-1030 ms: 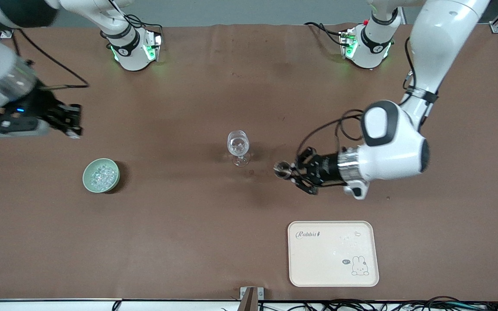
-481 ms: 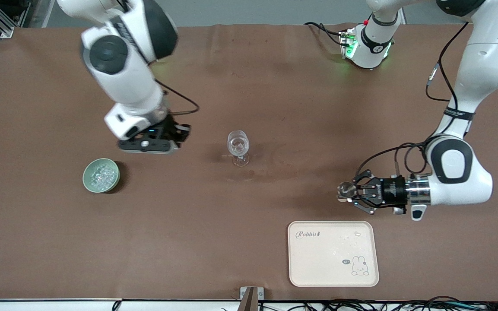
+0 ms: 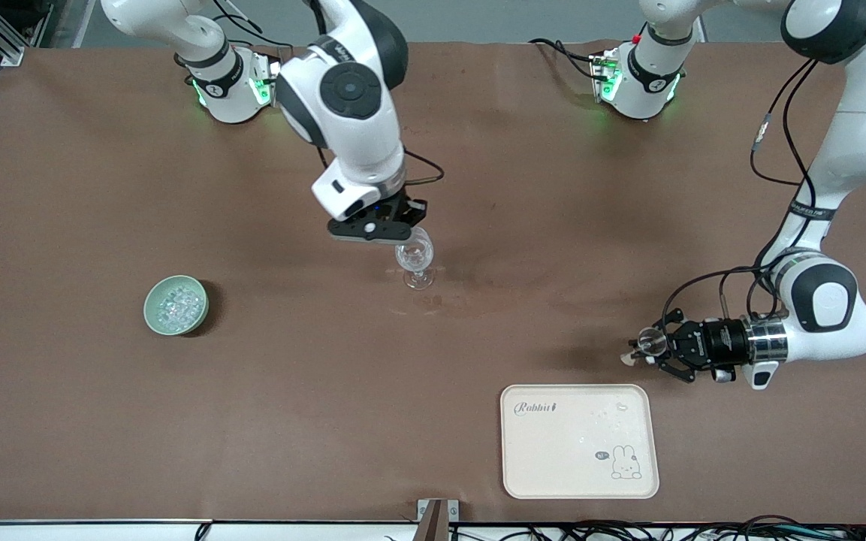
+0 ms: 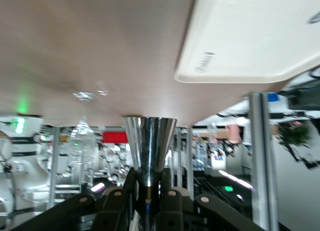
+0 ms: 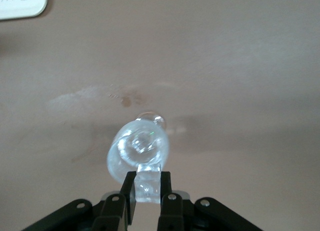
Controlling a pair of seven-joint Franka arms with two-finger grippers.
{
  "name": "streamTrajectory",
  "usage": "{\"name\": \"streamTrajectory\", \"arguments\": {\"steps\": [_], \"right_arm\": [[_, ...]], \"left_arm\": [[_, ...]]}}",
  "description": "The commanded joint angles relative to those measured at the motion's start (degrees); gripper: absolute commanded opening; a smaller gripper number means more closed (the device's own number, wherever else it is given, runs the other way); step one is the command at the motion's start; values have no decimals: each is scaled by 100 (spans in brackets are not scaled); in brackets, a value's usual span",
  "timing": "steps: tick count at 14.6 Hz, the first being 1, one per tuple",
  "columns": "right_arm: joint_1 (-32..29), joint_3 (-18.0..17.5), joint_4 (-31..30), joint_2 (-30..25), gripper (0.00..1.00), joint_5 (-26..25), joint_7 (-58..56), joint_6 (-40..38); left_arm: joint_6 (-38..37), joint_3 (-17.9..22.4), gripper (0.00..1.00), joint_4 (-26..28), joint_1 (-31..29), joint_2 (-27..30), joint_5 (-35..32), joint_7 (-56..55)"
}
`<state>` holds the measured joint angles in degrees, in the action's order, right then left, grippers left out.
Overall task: Pour wine and add ice with both arms
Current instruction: 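Drop the ice into the glass with the right gripper while the left gripper moves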
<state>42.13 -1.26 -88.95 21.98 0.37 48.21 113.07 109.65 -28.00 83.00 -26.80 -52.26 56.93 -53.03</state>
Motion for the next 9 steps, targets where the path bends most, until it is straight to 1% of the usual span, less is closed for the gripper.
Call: {"name": "streamTrajectory", "arguments": {"steps": [1, 3, 4, 6, 7, 9], "right_arm": [[233, 73, 133, 271, 4, -54, 197, 92], [374, 82, 133, 403, 5, -72, 346, 328], [357, 82, 124, 421, 7, -72, 356, 443], [339, 91, 115, 430, 9, -80, 347, 444], [331, 91, 115, 422, 10, -89, 338, 444], [313, 108, 115, 421, 10, -142, 338, 435]], "left_arm": [[326, -38, 1, -1091, 149, -863, 318, -23], [1115, -38, 1, -1207, 306, -1075, 660, -23], [1528, -38, 1, -1381, 464, -1206, 862, -32], [1874, -38, 1, -1619, 667, -1435, 1118, -32], [1936, -47, 1, -1716, 702, -1593, 1206, -24], [1937, -47, 3, -1734, 703, -1682, 1242, 29]]}}
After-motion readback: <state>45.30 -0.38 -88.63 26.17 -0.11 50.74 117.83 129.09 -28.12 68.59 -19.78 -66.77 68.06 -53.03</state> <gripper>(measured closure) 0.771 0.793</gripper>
